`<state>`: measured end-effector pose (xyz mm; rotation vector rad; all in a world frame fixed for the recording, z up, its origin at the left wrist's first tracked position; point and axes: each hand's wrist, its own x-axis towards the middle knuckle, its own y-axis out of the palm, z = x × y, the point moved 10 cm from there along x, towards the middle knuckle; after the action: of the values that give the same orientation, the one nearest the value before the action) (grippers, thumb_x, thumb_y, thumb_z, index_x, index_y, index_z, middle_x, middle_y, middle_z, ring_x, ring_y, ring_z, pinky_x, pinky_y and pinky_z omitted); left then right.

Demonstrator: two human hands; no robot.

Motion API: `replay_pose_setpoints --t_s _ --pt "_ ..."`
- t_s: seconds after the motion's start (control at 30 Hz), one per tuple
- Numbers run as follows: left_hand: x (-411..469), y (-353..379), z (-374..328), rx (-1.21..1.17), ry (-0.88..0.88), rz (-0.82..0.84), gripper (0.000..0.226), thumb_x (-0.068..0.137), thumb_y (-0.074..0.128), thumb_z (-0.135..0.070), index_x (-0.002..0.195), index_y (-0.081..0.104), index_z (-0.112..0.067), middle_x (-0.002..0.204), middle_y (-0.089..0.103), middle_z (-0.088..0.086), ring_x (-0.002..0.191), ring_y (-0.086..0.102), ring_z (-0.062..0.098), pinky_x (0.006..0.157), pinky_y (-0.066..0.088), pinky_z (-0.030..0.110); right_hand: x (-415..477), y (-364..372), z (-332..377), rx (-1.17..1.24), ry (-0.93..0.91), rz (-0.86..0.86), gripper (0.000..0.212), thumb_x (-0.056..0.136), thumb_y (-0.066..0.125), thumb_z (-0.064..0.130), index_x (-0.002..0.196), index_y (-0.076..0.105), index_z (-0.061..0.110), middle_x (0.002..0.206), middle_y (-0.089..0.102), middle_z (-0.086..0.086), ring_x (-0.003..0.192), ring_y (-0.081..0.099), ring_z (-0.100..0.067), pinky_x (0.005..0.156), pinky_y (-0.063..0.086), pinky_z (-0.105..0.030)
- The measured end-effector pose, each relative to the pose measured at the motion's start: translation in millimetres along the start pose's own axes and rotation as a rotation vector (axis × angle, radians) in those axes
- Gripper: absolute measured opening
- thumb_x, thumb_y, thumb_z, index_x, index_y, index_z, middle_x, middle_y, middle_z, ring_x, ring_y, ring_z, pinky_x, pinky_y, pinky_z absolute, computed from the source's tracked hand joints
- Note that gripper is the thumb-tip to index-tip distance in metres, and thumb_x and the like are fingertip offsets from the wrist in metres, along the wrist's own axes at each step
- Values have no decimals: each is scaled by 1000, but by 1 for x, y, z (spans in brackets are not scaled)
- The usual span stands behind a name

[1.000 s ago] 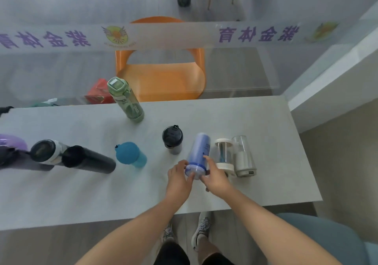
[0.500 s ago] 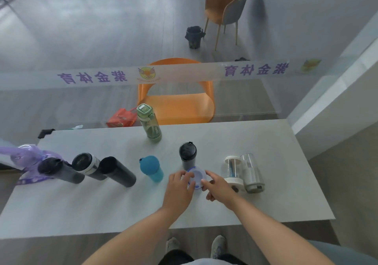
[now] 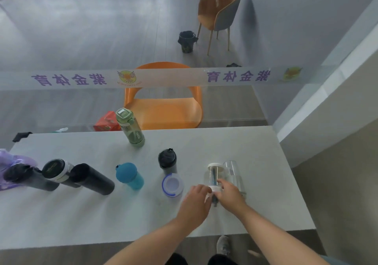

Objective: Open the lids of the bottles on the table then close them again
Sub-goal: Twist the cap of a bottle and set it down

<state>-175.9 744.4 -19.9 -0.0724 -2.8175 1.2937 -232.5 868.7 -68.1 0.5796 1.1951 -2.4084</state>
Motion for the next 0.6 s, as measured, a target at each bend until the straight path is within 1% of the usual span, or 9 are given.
replay_pose_setpoints --t_s 0.07,0.13,0.17,0.23,0.3,0.37,0.4,0.5,0.6 --pt "8 28 28 -58 -273 24 33 94 47 -34 124 52 -22 125 54 -2 115 47 20 97 39 29 5 -4 -3 -54 -15 54 49 90 58 18 138 50 19 116 68 -6 101 65 -22 82 49 -29" --pt "10 49 49 -94 -480 43 42 95 50 -28 136 42 -23 137 45 -1 123 40 20 102 34 30 9 -5 -3 -62 -39 126 47 92 54 11 138 47 16 89 65 0 71 64 -14 61 46 -18" --pt "12 58 55 -115 -556 66 45 95 50 -27 138 38 -24 139 43 -1 125 38 20 101 34 31 12 -4 -3 -61 -57 149 46 93 52 8 137 46 15 79 59 5 60 58 -7 51 42 -13" --pt "16 74 63 -178 -672 106 42 94 50 -26 135 39 -28 130 49 1 113 46 19 88 40 28 20 -1 -5 -57 -89 179 41 96 47 9 136 45 16 76 54 6 56 52 -4 45 38 -13" --pt "20 83 65 -263 -733 98 37 93 50 -23 128 43 -31 115 54 1 92 53 13 70 42 24 32 2 -8 -10 -72 189 34 100 42 15 134 43 17 78 56 2 57 53 -9 44 40 -18" --pt "21 86 65 -298 -755 38 34 93 52 -21 125 43 -30 112 54 0 85 52 8 63 40 21 40 7 -9 14 -71 195 37 100 43 15 137 41 19 83 60 -4 58 55 -11 47 42 -17" --pt "20 84 64 -301 -766 -6 33 93 53 -22 124 44 -30 112 53 0 88 52 9 65 40 21 43 7 -10 38 -61 194 40 99 44 14 138 41 19 85 63 -6 57 57 -10 49 43 -15" --pt "16 76 57 -275 -787 -91 35 92 54 -28 125 42 -31 114 51 -1 106 47 17 81 40 27 46 7 -12 88 -42 228 59 91 47 8 146 34 26 89 68 -13 56 60 -12 39 39 -11" --pt "17 56 41 -240 -762 -197 35 92 54 -27 126 45 -27 114 53 0 110 45 20 87 40 31 52 4 -18 116 -2 243 66 86 51 14 147 34 29 100 71 -14 61 62 -18 46 46 -17"
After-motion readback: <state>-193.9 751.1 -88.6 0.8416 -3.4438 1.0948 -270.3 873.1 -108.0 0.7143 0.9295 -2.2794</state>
